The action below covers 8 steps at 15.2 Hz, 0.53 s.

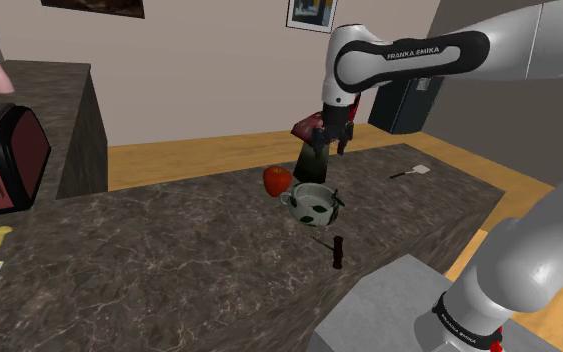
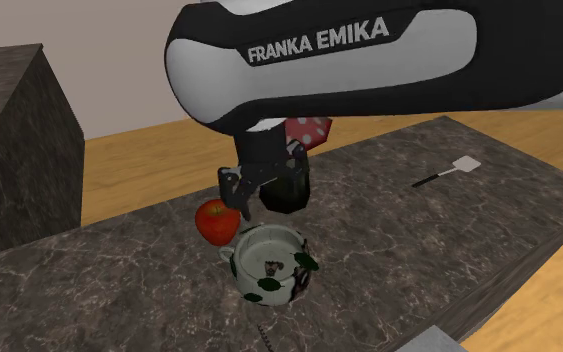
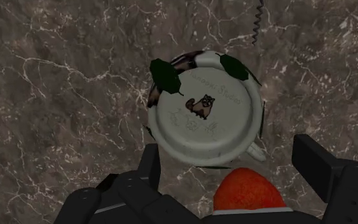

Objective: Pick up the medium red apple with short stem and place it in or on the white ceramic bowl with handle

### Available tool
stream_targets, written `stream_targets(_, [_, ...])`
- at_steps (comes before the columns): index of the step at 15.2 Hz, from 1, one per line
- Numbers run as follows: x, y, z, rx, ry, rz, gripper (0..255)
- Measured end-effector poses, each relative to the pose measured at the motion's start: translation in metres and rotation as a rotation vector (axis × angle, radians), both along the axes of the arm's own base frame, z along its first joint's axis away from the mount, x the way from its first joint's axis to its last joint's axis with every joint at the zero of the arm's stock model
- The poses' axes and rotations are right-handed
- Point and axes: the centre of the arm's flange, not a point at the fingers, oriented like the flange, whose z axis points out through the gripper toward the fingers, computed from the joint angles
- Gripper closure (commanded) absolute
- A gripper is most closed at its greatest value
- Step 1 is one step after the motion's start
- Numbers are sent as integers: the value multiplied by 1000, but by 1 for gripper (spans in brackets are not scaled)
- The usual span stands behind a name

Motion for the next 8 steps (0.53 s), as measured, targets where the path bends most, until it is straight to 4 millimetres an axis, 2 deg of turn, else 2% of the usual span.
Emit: stream_targets(8, [100,7,-42,30,1,-36,0])
